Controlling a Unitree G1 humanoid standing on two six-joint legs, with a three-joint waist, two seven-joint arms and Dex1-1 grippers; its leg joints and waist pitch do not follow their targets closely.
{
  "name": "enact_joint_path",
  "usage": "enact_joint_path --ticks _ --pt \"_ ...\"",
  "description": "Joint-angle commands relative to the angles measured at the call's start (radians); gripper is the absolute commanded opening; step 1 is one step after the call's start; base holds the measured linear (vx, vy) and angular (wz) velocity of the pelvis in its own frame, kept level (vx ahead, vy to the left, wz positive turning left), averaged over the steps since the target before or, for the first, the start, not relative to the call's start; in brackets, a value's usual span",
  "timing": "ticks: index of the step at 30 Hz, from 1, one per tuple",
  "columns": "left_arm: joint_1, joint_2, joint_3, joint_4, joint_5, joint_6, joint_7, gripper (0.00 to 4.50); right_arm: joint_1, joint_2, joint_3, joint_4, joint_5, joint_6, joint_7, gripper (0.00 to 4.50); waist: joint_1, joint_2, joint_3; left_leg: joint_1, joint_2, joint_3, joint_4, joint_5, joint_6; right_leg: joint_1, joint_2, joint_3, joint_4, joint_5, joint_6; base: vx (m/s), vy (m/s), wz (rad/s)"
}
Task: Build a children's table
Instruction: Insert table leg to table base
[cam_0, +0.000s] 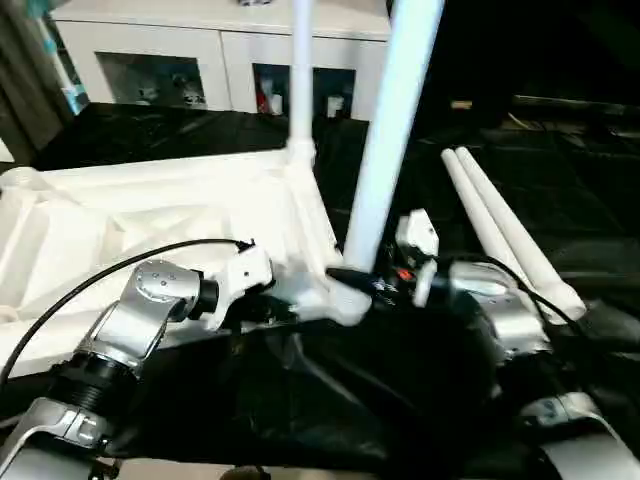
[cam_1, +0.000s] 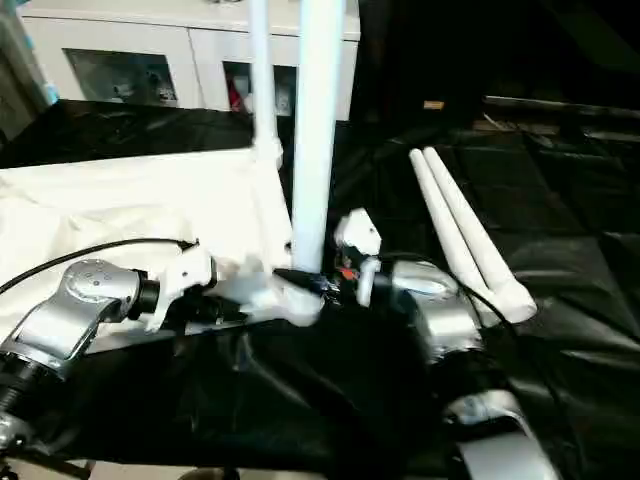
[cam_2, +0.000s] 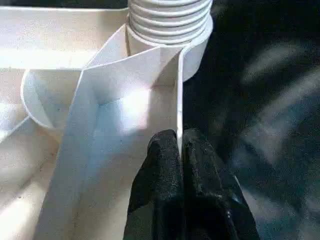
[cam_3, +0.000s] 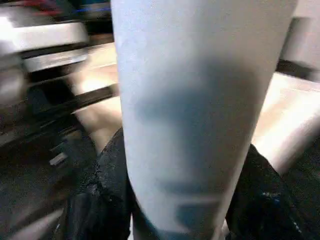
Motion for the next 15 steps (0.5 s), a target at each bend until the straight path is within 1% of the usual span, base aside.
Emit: enact_joint_path --ticks 1,2,3,4,5,6,7,8,9,10,11,12,13,14,15 --pt "-0.043 -0.020 0.041 -0.081 -0.001 0.042 0.062 0.00 0.038 0.000 0.011 0.087 -0.083 0.037 -0.103 1.88 -0.002 0.007 -0.041 0.040 0.046 -0.020 -0.102 -0.410 -0.056 0.006 -0.037 0.010 -0.083 -0.300 -0.178 0.000 0.000 0.00" --pt "-0.047 -0.030 0.046 -0.094 0.003 0.069 0.086 0.00 0.033 0.012 0.007 0.096 -0.087 0.044 -0.137 1.88 0.000 0.008 -0.039 0.043 0.047 -0.017 -0.101 -0.403 -0.051 0.001 -0.036 0.012 -0.085 -0.289 -0.177 0.000 0.000 0.00" --pt "-0.055 -0.057 0.057 -0.131 0.012 0.144 0.145 0.00 0.018 0.046 -0.004 0.123 -0.093 0.060 -0.222 1.88 -0.003 0.008 -0.039 0.044 0.049 -0.015 -0.101 -0.393 -0.056 -0.001 -0.036 0.014 -0.081 -0.271 -0.183 0.000 0.000 0.00" --pt "-0.058 -0.068 0.060 -0.149 0.016 0.176 0.167 0.00 0.010 0.061 -0.009 0.138 -0.094 0.066 -0.256 1.88 -0.003 0.009 -0.040 0.044 0.048 -0.016 -0.100 -0.379 -0.055 -0.001 -0.037 0.014 -0.081 -0.259 -0.190 0.000 0.000 0.00" --pt "-0.061 -0.082 0.060 -0.163 0.029 0.205 0.195 0.00 -0.004 0.076 -0.014 0.161 -0.097 0.071 -0.300 1.88 -0.002 0.008 -0.040 0.038 0.044 -0.016 -0.100 -0.358 -0.049 0.004 -0.035 0.011 -0.082 -0.256 -0.190 0.000 0.000 0.00" --pt "-0.065 -0.101 0.053 -0.177 0.052 0.243 0.234 0.00 -0.028 0.097 -0.017 0.201 -0.101 0.081 -0.358 1.88 -0.005 0.008 -0.041 0.038 0.044 -0.014 -0.098 -0.338 -0.048 0.004 -0.034 0.012 -0.080 -0.234 -0.193 0.000 0.000 0.00" --pt "-0.077 -0.154 0.054 -0.191 0.086 0.318 0.322 0.00 -0.070 0.133 -0.022 0.264 -0.108 0.099 -0.449 1.88 -0.010 0.010 -0.038 0.035 0.045 -0.014 -0.099 -0.326 -0.049 0.005 -0.032 0.011 -0.079 -0.212 -0.199 0.000 0.000 0.00" --pt "-0.084 -0.189 0.058 -0.199 0.098 0.367 0.379 0.00 -0.094 0.155 -0.026 0.300 -0.114 0.106 -0.499 1.88 -0.013 0.010 -0.037 0.036 0.045 -0.013 -0.099 -0.326 -0.052 0.002 -0.031 0.012 -0.079 -0.207 -0.205 0.000 0.000 0.00" --pt "-0.089 -0.216 0.061 -0.201 0.102 0.393 0.414 0.00 -0.108 0.169 -0.028 0.319 -0.117 0.104 -0.524 1.88 -0.011 0.007 -0.038 0.038 0.042 -0.013 -0.096 -0.322 -0.052 0.006 -0.029 0.010 -0.079 -0.197 -0.205 0.000 0.000 0.00" --pt "-0.093 -0.240 0.062 -0.201 0.106 0.411 0.449 0.00 -0.119 0.181 -0.030 0.332 -0.121 0.104 -0.552 1.88 -0.011 0.007 -0.039 0.039 0.043 -0.012 -0.094 -0.315 -0.049 0.007 -0.030 0.010 -0.077 -0.183 -0.206 0.000 0.000 0.00" --pt "-0.094 -0.242 0.062 -0.201 0.107 0.412 0.451 0.00 -0.120 0.182 -0.030 0.333 -0.122 0.104 -0.554 1.88 -0.009 0.006 -0.041 0.033 0.040 -0.012 -0.091 -0.277 -0.033 0.013 -0.026 0.008 -0.076 -0.121 -0.202 0.000 0.000 0.00" --pt "-0.097 -0.260 0.062 -0.197 0.109 0.421 0.477 0.00 -0.129 0.191 -0.031 0.342 -0.125 0.105 -0.574 1.88 -0.008 0.006 -0.042 0.033 0.039 -0.011 -0.089 -0.262 -0.028 0.014 -0.025 0.007 -0.073 -0.093 -0.202 0.000 0.000 0.00" --pt "-0.103 -0.279 0.060 -0.180 0.115 0.423 0.503 0.00 -0.137 0.204 -0.032 0.349 -0.131 0.109 -0.594 1.88 -0.007 0.006 -0.043 0.032 0.038 -0.011 -0.086 -0.226 -0.015 0.017 -0.022 0.005 -0.068 -0.029 -0.205 0.000 0.000 0.00" --pt "-0.107 -0.285 0.057 -0.170 0.121 0.422 0.516 0.00 -0.141 0.211 -0.033 0.352 -0.134 0.112 -0.604 1.88 -0.008 -0.005 -0.045 0.031 0.037 -0.009 -0.084 -0.209 -0.006 0.020 -0.020 0.004 -0.066 -0.001 -0.206 0.000 0.000 0.00" --pt "-0.111 -0.290 0.055 -0.158 0.129 0.418 0.528 0.00 -0.145 0.218 -0.034 0.353 -0.137 0.116 -0.613 1.88 -0.004 0.001 -0.045 0.031 0.036 -0.009 -0.082 -0.187 0.007 0.021 -0.021 0.003 -0.063 0.031 -0.211 0.000 0.000 0.00"
